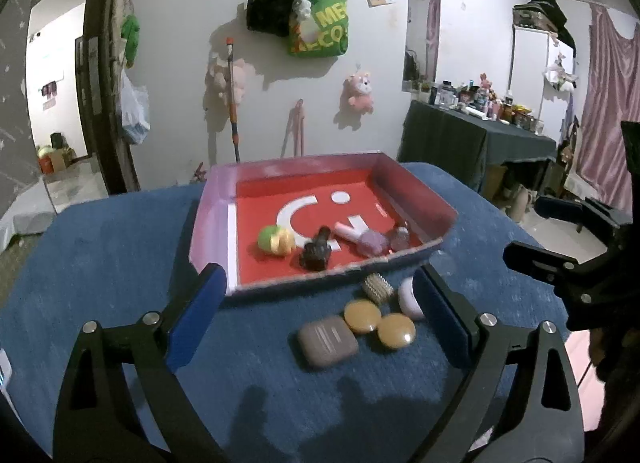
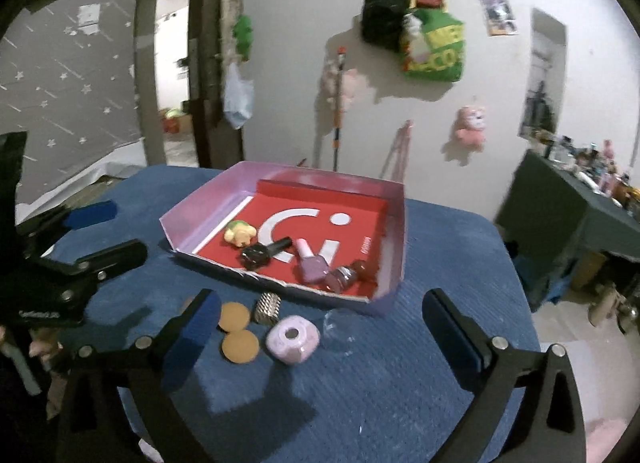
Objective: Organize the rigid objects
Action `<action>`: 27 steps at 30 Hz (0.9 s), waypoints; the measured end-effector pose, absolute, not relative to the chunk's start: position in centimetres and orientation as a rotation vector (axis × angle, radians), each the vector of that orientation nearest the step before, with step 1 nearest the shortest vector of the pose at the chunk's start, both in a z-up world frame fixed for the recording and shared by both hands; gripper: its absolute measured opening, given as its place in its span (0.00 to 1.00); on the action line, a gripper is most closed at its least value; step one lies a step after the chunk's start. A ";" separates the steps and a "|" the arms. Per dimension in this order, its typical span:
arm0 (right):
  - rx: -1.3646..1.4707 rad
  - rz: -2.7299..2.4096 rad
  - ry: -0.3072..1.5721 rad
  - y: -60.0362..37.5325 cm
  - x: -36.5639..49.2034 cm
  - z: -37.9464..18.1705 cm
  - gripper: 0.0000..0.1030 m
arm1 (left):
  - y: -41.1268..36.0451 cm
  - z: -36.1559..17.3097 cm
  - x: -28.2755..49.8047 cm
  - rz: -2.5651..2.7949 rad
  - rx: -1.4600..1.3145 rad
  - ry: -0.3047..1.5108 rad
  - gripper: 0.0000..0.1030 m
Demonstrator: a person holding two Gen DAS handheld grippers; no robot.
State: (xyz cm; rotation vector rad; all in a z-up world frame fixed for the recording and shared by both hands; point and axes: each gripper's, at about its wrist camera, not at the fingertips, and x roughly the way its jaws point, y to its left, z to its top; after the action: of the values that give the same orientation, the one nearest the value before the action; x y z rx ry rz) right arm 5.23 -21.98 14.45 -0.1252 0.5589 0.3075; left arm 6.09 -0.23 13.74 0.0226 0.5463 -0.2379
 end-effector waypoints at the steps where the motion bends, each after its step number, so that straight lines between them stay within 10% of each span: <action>1: -0.115 0.297 0.546 -22.1 4.7 14.0 1.00 | -0.3 13.3 5.7 -0.230 0.018 0.545 0.93; 27: 0.031 0.224 0.646 -23.2 5.6 4.7 1.00 | 0.0 4.4 7.7 -0.177 -0.097 0.771 0.93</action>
State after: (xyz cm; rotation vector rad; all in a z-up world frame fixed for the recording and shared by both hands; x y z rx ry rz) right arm 5.63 -23.20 4.73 0.0306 0.6458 0.2244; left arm 7.67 0.03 4.41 -0.0967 0.7711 -0.1774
